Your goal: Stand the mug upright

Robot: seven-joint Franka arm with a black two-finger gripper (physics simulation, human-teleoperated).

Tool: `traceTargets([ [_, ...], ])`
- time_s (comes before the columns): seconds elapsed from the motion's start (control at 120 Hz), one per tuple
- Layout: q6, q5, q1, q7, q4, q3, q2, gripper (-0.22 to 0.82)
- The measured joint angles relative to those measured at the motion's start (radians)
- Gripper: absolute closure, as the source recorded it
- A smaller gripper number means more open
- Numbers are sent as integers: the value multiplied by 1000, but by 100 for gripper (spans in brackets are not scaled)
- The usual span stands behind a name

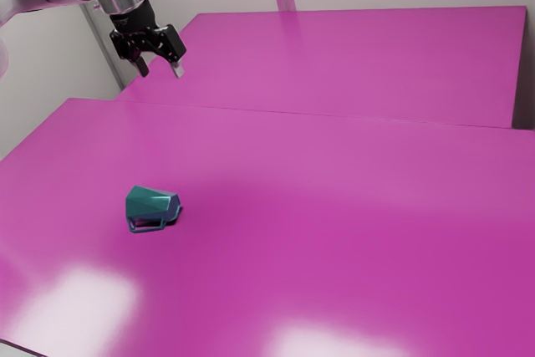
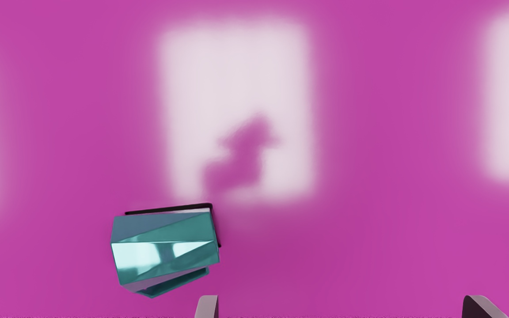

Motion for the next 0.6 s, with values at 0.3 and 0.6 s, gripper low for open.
traceTargets([
  [0.3,-9,0,-1,0,-15,2,0,0],
  [0.6,-38,-285,17,52,-111,246,1,0],
])
